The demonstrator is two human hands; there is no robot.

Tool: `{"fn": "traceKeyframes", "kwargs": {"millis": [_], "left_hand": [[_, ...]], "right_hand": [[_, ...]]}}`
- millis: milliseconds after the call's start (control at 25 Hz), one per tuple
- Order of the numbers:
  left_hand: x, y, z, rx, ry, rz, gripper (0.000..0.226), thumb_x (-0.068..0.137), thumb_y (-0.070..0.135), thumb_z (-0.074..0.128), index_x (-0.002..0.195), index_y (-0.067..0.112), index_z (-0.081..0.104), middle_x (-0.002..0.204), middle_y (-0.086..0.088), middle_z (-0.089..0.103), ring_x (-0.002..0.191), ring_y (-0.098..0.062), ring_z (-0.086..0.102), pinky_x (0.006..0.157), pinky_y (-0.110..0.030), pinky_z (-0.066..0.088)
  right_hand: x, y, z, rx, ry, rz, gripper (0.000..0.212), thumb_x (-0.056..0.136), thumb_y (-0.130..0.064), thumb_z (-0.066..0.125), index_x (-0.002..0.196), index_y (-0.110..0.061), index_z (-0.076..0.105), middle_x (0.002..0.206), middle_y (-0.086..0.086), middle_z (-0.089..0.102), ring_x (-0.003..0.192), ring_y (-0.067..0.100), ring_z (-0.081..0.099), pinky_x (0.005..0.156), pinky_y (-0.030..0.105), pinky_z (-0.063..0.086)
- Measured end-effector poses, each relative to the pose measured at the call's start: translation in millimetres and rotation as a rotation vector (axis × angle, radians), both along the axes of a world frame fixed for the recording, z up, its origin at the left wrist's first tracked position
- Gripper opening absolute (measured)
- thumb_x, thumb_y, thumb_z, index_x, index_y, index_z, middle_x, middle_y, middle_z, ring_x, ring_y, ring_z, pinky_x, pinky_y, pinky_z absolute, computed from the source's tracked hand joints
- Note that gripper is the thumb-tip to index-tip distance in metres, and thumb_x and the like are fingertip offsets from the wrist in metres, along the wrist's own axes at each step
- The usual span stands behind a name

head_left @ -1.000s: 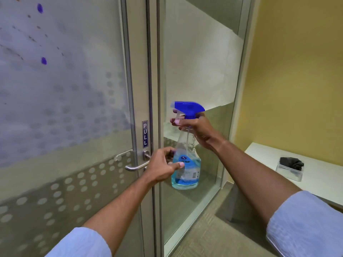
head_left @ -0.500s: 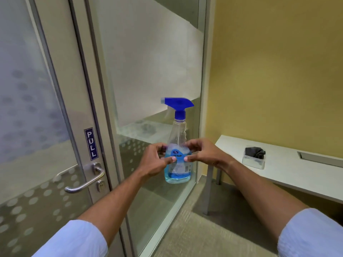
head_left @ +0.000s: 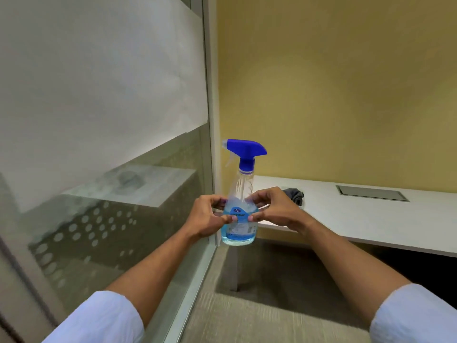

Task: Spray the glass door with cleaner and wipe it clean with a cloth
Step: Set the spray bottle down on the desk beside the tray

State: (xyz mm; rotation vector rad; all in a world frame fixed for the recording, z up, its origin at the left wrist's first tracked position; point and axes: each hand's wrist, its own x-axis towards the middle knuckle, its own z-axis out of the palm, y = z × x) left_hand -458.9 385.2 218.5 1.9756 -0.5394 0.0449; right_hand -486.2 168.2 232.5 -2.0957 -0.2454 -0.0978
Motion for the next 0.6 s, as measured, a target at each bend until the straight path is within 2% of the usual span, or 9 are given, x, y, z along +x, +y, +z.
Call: {"fn": "traceKeyframes", "kwargs": {"millis": [160,240,360,600], "left_hand": [[66,-43,-10,-0.008,0.049,-0.126,0.043,0.069,0.016,0.086,0.109,0.011,0.070,0.100,-0.002,0.073,0.091,-0.018,0.071,0.078,-0.035,0.061],[93,-66,-15,-0.004,0.076,-0.170,0.043,0.068,0.015,0.086,0.108,0.011,0.071,0.099,-0.001,0.073,0.091,-0.017,0.071,0.077,-0.034,0.061],[124,-104,-23,0.025,0.099,-0.241,0.041,0.069,0.016,0.085,0.108,0.013,0.070,0.099,0.003,0.073,0.090,-0.014,0.070,0.076,-0.029,0.061],[179,-205,-44,0.064,0.134,-0.314,0.034,0.071,0.014,0.084,0.100,0.021,0.067,0.096,0.008,0.070,0.089,-0.011,0.069,0.072,-0.021,0.058]], "right_hand": [[42,-41,-10,-0.008,0.024,-0.115,0.037,0.071,-0.010,0.085,0.105,-0.009,0.071,0.099,0.002,0.073,0.093,0.016,0.070,0.072,0.023,0.059],[58,-63,-14,-0.010,0.040,-0.153,0.038,0.070,-0.010,0.085,0.106,-0.008,0.071,0.100,0.003,0.073,0.095,0.018,0.069,0.074,0.025,0.060],[78,-99,-22,-0.024,0.067,-0.208,0.037,0.071,-0.009,0.084,0.106,-0.008,0.070,0.100,0.002,0.071,0.096,0.018,0.068,0.075,0.026,0.060],[120,-191,-47,-0.037,0.119,-0.312,0.035,0.069,-0.007,0.083,0.102,-0.011,0.072,0.098,-0.002,0.072,0.092,0.014,0.069,0.066,0.021,0.058]]}}
